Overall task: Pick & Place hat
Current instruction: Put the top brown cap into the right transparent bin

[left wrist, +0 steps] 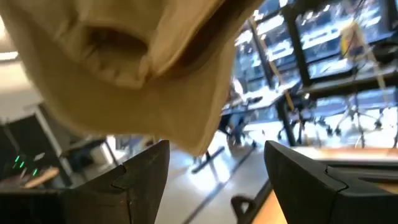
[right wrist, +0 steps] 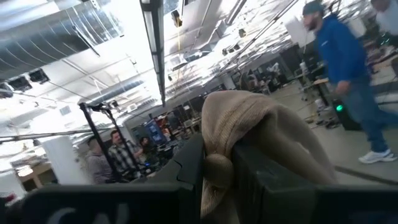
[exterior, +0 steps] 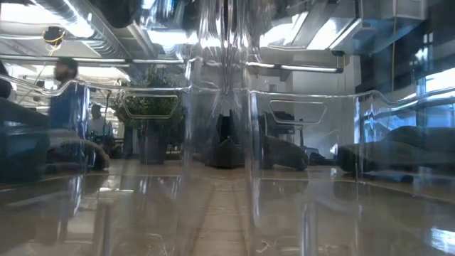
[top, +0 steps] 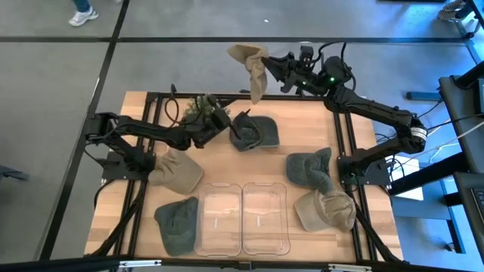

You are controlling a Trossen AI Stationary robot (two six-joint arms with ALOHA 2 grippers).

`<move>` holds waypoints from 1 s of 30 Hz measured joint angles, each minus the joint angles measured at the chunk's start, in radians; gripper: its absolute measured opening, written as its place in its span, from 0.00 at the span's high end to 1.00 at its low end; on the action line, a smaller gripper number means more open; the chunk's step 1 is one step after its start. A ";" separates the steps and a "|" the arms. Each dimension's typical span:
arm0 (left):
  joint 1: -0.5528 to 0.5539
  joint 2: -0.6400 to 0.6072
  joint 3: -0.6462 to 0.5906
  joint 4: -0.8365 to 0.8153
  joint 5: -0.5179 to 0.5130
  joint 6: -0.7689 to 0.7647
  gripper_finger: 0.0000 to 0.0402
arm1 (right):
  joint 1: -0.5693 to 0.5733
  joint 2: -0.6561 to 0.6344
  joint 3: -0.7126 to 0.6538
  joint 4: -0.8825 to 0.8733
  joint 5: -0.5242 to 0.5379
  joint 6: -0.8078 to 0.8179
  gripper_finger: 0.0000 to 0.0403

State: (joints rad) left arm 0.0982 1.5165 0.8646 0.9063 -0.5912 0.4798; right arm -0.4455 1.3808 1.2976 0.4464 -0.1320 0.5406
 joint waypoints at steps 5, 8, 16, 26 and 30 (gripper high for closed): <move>-0.001 0.039 0.035 0.013 -0.021 0.006 0.36 | 0.016 0.000 0.000 0.003 0.012 -0.003 0.85; 0.002 0.050 0.060 0.013 -0.051 0.006 0.36 | 0.029 0.000 0.000 0.003 0.028 -0.008 0.85; 0.020 0.059 0.090 0.010 -0.039 0.005 0.36 | 0.069 0.000 0.000 0.010 0.093 -0.053 0.85; 0.048 0.059 0.090 0.010 0.003 -0.067 0.36 | 0.109 0.035 0.002 0.045 0.107 -0.053 0.85; 0.049 0.059 0.090 0.010 -0.002 -0.063 0.36 | 0.120 0.056 0.002 0.068 0.107 -0.049 0.85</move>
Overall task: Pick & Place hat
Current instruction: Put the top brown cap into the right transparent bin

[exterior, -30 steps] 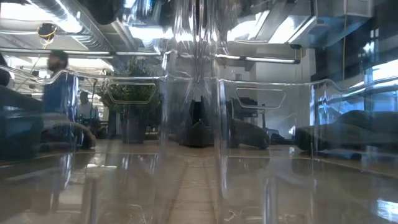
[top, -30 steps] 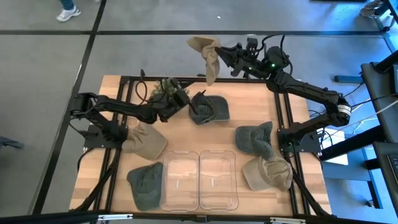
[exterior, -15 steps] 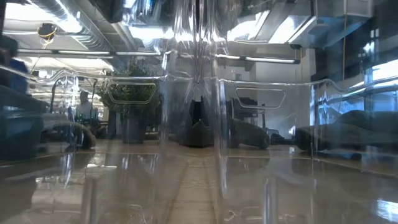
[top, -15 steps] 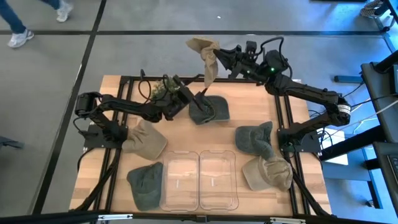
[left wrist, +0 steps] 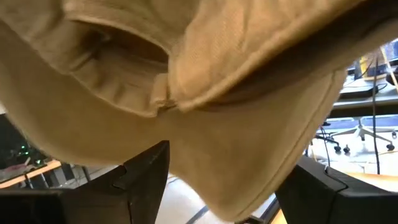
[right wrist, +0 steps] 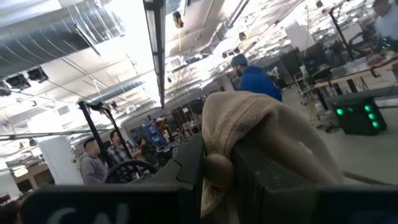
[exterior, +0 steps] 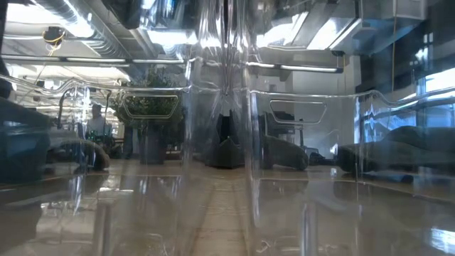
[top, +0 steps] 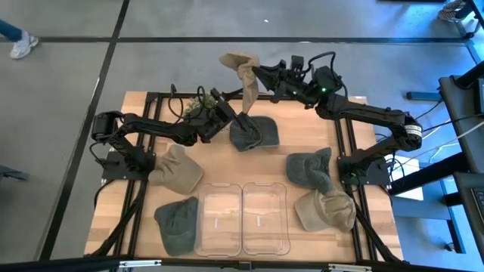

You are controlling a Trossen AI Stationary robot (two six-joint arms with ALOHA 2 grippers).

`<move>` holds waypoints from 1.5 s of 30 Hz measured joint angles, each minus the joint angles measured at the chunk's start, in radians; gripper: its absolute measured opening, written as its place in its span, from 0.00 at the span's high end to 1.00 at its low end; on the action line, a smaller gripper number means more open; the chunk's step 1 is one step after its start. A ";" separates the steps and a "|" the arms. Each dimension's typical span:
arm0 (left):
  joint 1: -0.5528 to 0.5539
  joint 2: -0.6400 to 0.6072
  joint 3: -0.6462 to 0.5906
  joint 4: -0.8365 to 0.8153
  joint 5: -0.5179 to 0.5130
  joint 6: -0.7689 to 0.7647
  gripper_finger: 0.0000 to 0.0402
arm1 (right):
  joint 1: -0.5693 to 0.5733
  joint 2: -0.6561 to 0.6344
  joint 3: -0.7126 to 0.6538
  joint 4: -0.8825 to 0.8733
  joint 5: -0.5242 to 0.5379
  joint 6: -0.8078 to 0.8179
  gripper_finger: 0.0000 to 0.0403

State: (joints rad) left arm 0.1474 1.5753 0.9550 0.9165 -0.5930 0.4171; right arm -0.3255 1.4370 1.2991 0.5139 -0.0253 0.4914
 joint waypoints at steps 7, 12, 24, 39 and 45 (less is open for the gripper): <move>-0.010 0.000 0.000 0.000 -0.012 0.063 0.52 | 0.001 0.002 0.000 0.008 0.005 -0.003 0.85; -0.005 0.000 0.000 0.000 -0.019 0.068 0.71 | 0.001 0.002 0.000 0.008 0.005 -0.003 0.85; -0.002 0.000 -0.001 0.000 0.027 0.123 0.97 | 0.001 0.002 0.000 -0.005 -0.040 -0.030 0.81; -0.002 -0.001 -0.002 -0.025 0.182 0.086 0.98 | -0.042 -0.038 -0.002 -0.110 -0.352 -0.160 0.60; 0.006 -0.032 -0.002 -0.166 0.355 -0.046 0.98 | -0.126 -0.129 -0.002 -0.218 -0.527 -0.161 0.43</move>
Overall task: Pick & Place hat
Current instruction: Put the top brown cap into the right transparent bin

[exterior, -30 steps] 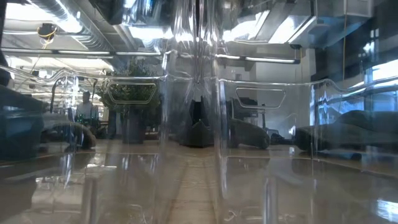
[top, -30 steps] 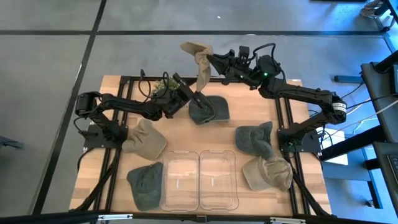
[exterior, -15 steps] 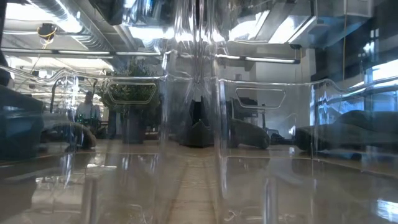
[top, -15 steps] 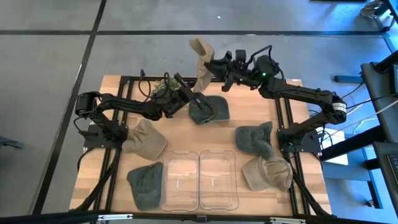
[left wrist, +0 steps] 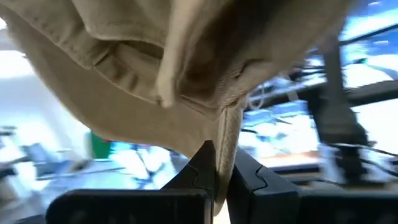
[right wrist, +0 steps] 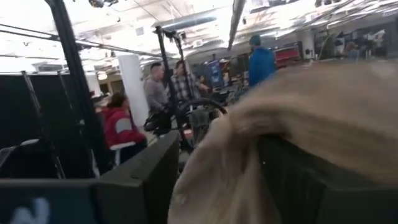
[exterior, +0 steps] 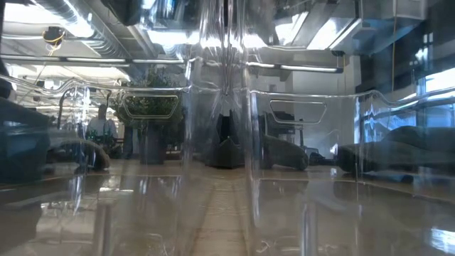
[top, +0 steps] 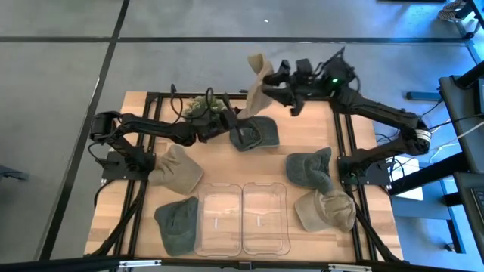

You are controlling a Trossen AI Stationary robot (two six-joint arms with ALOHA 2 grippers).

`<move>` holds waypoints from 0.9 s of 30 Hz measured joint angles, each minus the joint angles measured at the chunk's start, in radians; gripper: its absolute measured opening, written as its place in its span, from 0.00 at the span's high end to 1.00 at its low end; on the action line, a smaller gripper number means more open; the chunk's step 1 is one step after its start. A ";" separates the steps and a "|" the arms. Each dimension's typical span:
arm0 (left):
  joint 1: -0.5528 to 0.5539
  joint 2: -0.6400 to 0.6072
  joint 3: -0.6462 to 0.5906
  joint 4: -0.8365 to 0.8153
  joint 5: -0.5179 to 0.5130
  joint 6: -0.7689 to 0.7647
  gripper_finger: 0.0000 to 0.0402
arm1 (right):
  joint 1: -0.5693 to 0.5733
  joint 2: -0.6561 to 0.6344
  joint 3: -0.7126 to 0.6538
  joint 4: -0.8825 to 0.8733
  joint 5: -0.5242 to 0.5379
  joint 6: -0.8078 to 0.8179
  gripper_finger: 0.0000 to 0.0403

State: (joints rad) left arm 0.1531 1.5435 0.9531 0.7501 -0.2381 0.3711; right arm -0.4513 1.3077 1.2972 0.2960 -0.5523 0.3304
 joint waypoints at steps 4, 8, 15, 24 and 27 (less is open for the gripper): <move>0.029 -0.039 0.000 -0.166 0.195 -0.088 0.98 | -0.047 -0.079 0.000 -0.065 -0.023 -0.048 0.38; 0.070 -0.087 0.000 -0.317 0.377 -0.175 0.98 | -0.065 -0.146 0.001 -0.144 -0.029 -0.126 0.37; 0.133 -0.135 0.000 -0.526 0.642 -0.250 0.98 | -0.060 -0.166 0.001 -0.417 -0.019 -0.210 0.37; 0.141 -0.147 0.000 -0.594 0.685 -0.255 0.98 | -0.042 -0.102 0.055 -0.606 -0.022 -0.384 0.37; 0.133 -0.147 0.000 -0.595 0.685 -0.248 0.98 | -0.041 -0.052 0.165 -0.746 -0.018 -0.467 0.37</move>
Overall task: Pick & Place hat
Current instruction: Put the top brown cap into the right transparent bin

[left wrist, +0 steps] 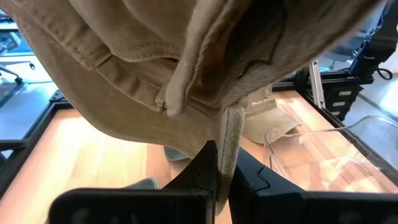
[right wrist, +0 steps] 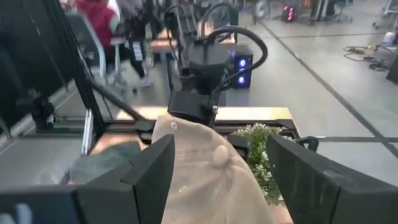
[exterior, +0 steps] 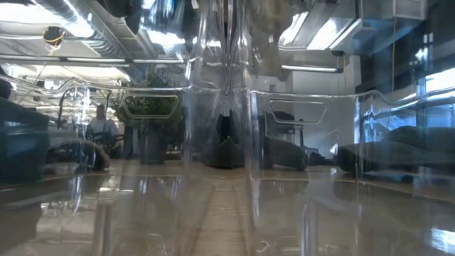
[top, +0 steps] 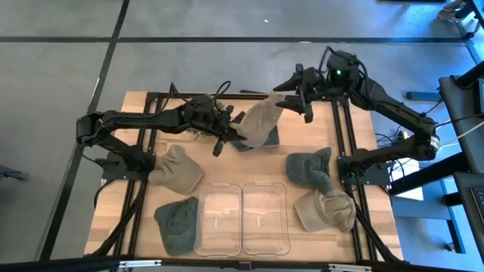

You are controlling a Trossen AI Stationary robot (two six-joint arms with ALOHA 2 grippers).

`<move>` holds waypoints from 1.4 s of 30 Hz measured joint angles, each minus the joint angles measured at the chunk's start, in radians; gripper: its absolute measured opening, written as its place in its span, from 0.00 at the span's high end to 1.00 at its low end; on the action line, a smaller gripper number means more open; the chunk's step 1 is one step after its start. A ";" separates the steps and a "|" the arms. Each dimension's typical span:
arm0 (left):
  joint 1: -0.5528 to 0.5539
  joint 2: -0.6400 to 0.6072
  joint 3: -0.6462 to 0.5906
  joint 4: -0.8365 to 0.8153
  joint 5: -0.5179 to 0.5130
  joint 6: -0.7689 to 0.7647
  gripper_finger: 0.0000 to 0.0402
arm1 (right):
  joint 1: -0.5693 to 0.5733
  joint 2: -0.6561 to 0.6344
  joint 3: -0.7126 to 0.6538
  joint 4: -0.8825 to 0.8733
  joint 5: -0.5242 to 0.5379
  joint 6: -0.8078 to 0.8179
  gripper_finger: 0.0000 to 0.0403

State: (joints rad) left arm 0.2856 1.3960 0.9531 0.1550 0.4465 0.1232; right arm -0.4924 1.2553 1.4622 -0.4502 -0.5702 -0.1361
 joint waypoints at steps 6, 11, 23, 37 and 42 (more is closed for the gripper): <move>-0.012 0.000 0.000 0.000 0.000 0.011 0.98 | 0.000 0.175 0.293 -0.334 0.003 -0.122 0.37; -0.011 0.001 0.000 0.001 -0.003 0.011 0.98 | 0.000 0.335 0.505 -0.586 0.001 -0.217 0.37; -0.011 0.002 0.000 -0.002 -0.003 0.011 0.97 | 0.036 0.512 0.769 -0.843 -0.056 -0.267 0.38; -0.011 0.002 0.000 -0.002 -0.006 0.011 0.97 | 0.128 0.529 0.773 -0.851 0.141 -0.318 0.65; -0.011 0.002 0.001 -0.002 -0.006 0.011 0.97 | 0.128 0.529 0.806 -0.863 0.142 -0.317 0.75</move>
State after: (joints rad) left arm 0.2746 1.3975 0.9543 0.1529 0.4408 0.1337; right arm -0.3641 1.7840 2.2678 -1.3130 -0.4286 -0.4527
